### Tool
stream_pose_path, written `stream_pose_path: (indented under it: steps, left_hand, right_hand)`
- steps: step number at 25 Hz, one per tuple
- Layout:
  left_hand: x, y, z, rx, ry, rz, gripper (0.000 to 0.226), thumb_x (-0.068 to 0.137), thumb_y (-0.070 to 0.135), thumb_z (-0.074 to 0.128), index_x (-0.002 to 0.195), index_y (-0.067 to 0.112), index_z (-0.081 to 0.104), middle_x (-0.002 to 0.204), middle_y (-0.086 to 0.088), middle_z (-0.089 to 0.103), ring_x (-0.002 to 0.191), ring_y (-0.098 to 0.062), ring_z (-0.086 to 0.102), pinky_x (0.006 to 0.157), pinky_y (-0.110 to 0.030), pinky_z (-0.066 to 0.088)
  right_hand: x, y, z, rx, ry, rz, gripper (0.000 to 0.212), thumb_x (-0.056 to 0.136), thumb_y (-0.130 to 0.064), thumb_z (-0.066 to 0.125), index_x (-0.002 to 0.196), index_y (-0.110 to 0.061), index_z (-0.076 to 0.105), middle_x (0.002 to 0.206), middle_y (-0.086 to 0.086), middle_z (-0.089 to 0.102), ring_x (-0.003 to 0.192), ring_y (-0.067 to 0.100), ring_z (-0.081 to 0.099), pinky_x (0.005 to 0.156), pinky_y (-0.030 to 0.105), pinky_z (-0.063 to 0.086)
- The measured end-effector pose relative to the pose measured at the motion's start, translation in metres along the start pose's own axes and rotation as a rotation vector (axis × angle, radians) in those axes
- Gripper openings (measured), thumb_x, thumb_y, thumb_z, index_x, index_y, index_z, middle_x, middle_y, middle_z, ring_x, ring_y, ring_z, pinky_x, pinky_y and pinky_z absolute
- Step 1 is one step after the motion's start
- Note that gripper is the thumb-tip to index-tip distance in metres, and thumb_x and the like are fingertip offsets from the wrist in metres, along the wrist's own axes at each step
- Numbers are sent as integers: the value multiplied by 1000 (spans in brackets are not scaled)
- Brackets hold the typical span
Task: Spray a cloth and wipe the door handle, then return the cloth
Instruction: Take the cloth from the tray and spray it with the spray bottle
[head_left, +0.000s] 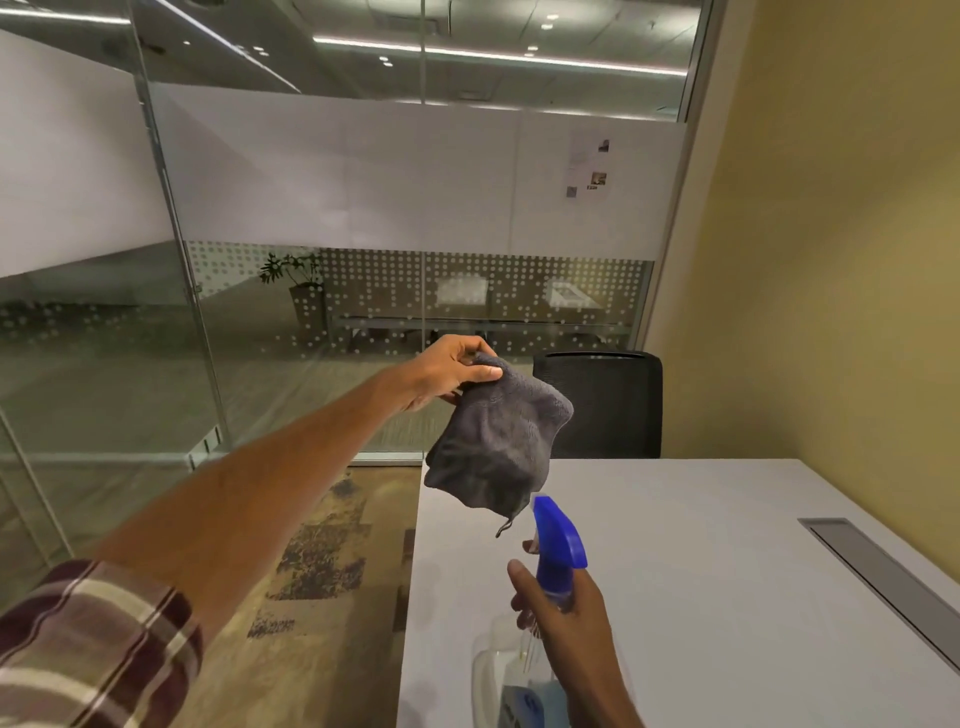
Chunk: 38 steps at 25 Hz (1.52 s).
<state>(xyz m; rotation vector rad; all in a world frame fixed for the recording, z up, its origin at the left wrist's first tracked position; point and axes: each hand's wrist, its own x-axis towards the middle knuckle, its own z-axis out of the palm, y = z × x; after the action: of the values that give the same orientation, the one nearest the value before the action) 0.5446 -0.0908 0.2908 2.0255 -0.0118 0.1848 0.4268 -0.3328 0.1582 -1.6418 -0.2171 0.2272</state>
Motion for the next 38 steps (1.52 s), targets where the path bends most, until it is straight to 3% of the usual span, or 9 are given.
stream_pose_path:
  steps: [4,10,15,19,23,28,32,38]
  left_hand:
    - [2,4,-3,-11,-12,-1,7,96,18,69,91,23,67,84,6,71,76,-7,68,60,-25,54]
    - [1,4,-5,-8,-35,6,8,96,17,69,90,23,67,80,8,72,71,-3,68,57,-22,53]
    - [2,5,-4,7,-41,5,8,96,17,68,91,23,66,85,5,71,73,-5,67,61,-25,53]
    - [1,3,-1,1,-47,8,7,96,18,69,91,22,67,83,6,71,72,-3,66,58,-23,53]
    - [-2,-2,4,14,-82,8,7,95,17,70,91,22,67,82,8,71,71,-2,67,55,-21,53]
    - [-4,-8,8,21,-115,-13,6,95,16,70,93,21,67,84,5,71,75,-5,68,58,-22,55]
    - [-4,-9,9,4,-132,-19,6,96,15,69,93,19,67,83,4,71,73,-6,67,61,-24,55]
    - [-3,-10,8,-27,-133,-25,5,95,16,70,92,20,69,83,4,73,71,-4,68,57,-21,54]
  right_hand:
    - [3,-5,2,8,55,-30,28,88,-23,66,111,-9,57,83,19,71,73,29,70,73,35,57]
    - [7,-9,4,26,38,-28,18,88,-19,66,100,-6,59,73,9,67,55,18,65,54,19,55]
    - [7,-4,6,-94,107,-59,26,88,-27,65,92,-1,62,70,13,68,58,19,65,70,32,58]
    - [9,-11,7,-24,162,-78,18,87,-22,67,101,-14,58,74,9,68,62,23,66,74,36,57]
    - [18,-16,2,-55,185,-121,11,87,-27,66,83,-22,57,64,5,67,59,19,66,66,27,54]
    - [30,-14,-4,-98,263,-118,20,87,-32,66,87,-13,59,66,5,67,59,17,66,58,18,46]
    - [33,-4,-9,-46,279,-100,20,86,-29,68,99,-18,57,80,7,68,60,21,68,68,29,55]
    - [28,20,-17,-147,327,-56,23,89,-30,64,85,-7,60,64,11,67,56,16,63,61,23,50]
